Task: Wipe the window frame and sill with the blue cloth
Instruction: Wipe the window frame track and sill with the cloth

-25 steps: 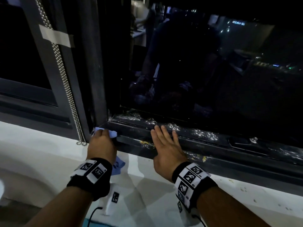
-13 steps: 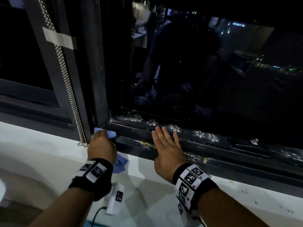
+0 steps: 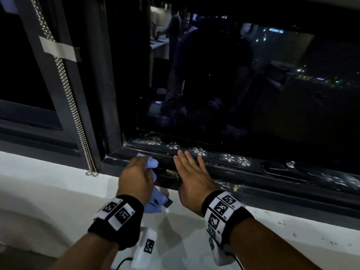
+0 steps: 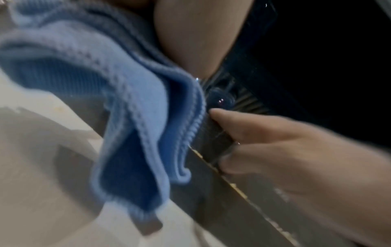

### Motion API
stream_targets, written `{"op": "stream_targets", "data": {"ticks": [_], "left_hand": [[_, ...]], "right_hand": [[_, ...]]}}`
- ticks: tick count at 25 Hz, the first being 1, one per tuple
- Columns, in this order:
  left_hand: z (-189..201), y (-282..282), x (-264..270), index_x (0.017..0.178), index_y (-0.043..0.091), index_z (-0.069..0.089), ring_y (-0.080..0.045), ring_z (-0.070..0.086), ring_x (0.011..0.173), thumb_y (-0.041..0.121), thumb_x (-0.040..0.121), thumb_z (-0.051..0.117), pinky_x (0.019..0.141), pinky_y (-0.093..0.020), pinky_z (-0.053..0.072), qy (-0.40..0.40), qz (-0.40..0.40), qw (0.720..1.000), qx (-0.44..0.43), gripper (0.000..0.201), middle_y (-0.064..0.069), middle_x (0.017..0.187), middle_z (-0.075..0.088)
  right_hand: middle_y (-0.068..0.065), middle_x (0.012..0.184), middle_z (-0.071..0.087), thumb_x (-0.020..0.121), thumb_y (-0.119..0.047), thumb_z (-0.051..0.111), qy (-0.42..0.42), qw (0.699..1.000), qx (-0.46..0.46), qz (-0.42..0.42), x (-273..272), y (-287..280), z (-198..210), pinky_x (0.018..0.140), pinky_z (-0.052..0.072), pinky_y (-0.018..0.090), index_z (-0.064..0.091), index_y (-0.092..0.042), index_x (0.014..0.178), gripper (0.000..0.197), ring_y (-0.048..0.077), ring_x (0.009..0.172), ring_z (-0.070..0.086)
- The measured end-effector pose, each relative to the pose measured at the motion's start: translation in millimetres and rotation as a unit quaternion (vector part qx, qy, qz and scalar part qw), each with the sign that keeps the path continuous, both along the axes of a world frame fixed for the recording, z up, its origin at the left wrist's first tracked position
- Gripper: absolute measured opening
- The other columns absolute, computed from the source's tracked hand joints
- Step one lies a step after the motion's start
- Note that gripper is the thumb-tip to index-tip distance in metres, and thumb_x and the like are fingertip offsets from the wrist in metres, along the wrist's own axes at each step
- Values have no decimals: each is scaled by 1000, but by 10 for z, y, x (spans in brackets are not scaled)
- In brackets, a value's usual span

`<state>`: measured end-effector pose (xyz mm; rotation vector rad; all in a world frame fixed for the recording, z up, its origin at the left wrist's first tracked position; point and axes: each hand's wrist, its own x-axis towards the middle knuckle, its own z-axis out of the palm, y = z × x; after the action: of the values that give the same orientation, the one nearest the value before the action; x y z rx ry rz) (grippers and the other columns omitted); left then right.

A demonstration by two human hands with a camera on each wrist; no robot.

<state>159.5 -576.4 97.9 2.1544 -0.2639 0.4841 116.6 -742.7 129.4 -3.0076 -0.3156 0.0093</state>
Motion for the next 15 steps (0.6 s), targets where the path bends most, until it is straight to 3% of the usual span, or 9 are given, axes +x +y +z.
{"op": "stream_targets", "data": {"ticks": [2,5,7,8,10,11,13,15], "left_hand": [[-37,-116,-27,93,14,69,-29,62,93,-9,75,55,84,-25,42,35,-1,999,29,32,-8,106,65],[-148,-274,-105,95,13,69,-30,63,91,-4,75,56,82,-25,44,42,-87,990,99,30,-9,110,62],[-121,-179,-67,102,9,68,-29,62,96,6,75,52,85,-20,38,46,-145,981,118,31,-11,113,62],[-79,-106,-47,103,9,68,-25,60,98,8,75,50,84,-11,33,47,-159,980,112,33,-10,112,63],[-39,-15,3,97,12,69,-13,56,91,4,75,51,79,-1,27,30,-111,992,58,30,-5,103,64],[-39,-17,8,94,13,69,-12,55,88,1,75,51,78,-3,27,27,-66,997,37,29,-1,99,63],[-67,-153,-55,94,12,69,-21,58,92,-7,75,54,81,-15,33,49,-16,998,46,29,-2,101,63],[-95,-313,-133,98,11,68,-30,61,97,-5,76,56,83,-26,42,53,-60,993,90,29,-9,106,65]], "right_hand": [[-2,157,-18,85,-15,38,-18,1000,0,-22,-72,-151,9,114,-17,38,-7,-19,149,78,10,141,-21],[-1,157,-16,88,-17,35,-25,995,-63,-73,-195,-379,-19,113,-18,41,-9,-18,148,74,13,142,-20],[-1,157,-18,88,-18,36,-11,994,-75,-82,-218,-388,-56,113,-18,43,-12,-17,148,77,16,142,-21],[-1,157,-18,87,-18,38,-11,994,-66,-87,-220,-369,-70,113,-18,43,-14,-17,147,80,16,142,-22],[-3,156,-19,85,-17,40,-13,994,-52,-91,-220,-353,-74,112,-20,43,-15,-19,147,83,15,141,-25],[-4,156,-20,85,-15,40,-12,995,-47,-88,-219,-356,-75,112,-20,43,-15,-20,147,83,14,140,-26],[-5,156,-19,85,-15,40,-5,996,-40,-82,-227,-381,-74,114,-18,43,-13,-20,148,82,13,140,-26],[-4,157,-18,85,-17,40,-8,996,-34,-84,-217,-392,-74,114,-17,43,-10,-20,148,81,14,141,-24]]}}
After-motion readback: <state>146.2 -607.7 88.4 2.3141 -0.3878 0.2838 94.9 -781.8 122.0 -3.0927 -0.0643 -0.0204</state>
